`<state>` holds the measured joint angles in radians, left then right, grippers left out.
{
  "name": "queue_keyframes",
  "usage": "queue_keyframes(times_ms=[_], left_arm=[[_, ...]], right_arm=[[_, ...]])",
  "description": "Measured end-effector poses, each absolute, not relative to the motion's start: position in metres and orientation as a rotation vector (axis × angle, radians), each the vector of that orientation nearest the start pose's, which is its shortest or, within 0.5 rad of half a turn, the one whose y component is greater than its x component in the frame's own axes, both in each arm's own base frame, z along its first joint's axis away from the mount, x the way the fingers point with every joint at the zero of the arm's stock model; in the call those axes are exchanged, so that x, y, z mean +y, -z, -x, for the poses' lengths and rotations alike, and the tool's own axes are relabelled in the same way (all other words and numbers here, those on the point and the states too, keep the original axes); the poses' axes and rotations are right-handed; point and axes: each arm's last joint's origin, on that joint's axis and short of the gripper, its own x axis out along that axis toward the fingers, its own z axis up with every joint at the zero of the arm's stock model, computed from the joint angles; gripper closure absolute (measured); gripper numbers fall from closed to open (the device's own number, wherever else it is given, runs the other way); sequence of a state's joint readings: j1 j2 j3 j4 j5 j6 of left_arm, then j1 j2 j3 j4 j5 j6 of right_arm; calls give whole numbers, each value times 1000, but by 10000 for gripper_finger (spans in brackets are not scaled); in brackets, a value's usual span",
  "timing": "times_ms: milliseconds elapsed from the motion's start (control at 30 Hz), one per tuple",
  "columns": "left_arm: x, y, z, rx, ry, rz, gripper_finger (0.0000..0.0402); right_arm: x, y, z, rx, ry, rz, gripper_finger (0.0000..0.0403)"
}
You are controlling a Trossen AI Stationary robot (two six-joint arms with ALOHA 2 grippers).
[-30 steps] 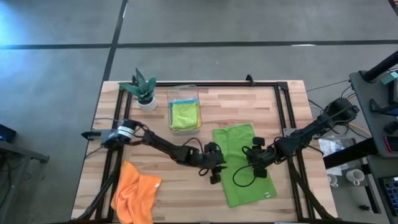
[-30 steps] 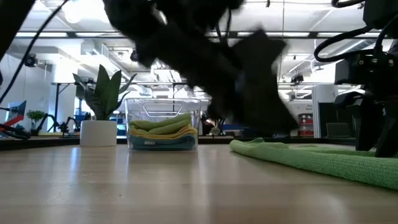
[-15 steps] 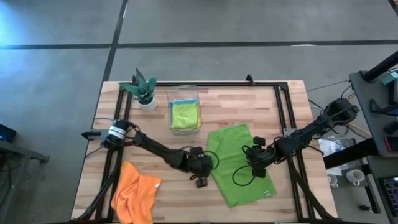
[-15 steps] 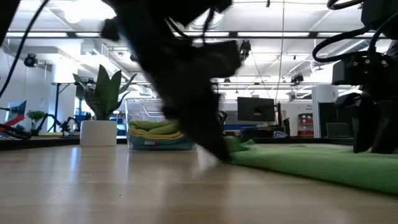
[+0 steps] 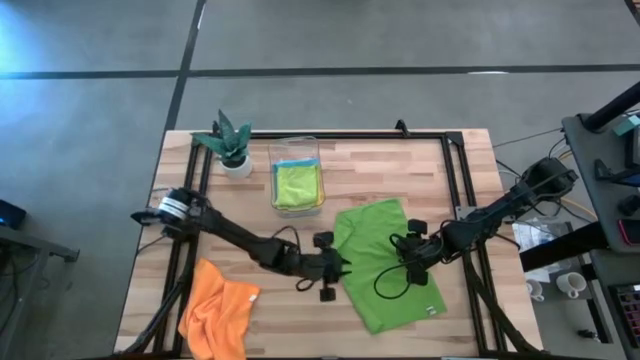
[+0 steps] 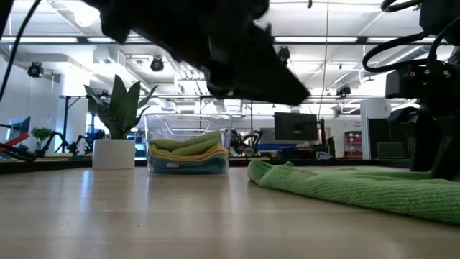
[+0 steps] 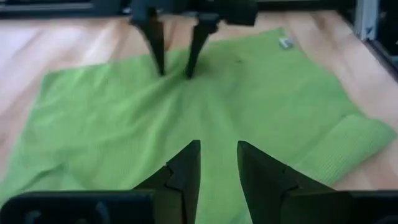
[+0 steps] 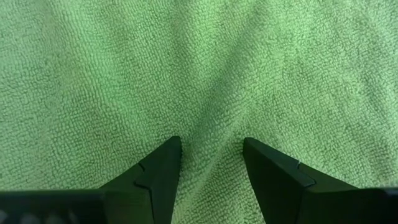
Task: Fold microfiber towels
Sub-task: Fold the green microfiber cloth
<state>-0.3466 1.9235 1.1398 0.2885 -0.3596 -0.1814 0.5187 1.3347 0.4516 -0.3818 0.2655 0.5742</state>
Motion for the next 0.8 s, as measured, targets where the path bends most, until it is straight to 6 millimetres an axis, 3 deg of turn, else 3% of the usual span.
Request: queue_keyframes(times_ms=[200,333,400,600,800], left_arm=[[-120,-131,-409,596,-59,110,311],[-130,-122,-405,709,4,150,311],[-135,-125,-398,776,3,136,311],[-144,-150,-352,1030,-130,54,311],[-144,-196,-334,832,-320,-87,311]], right_arm=[[87,-124,-168,1188,114,-29,227],[86,-128,-166,1214,115,-72,227],[85,-128,-165,1230,121,-90,227],[83,-130,-168,1248,114,-122,227],[84,-137,-173,1272,61,-164,227]])
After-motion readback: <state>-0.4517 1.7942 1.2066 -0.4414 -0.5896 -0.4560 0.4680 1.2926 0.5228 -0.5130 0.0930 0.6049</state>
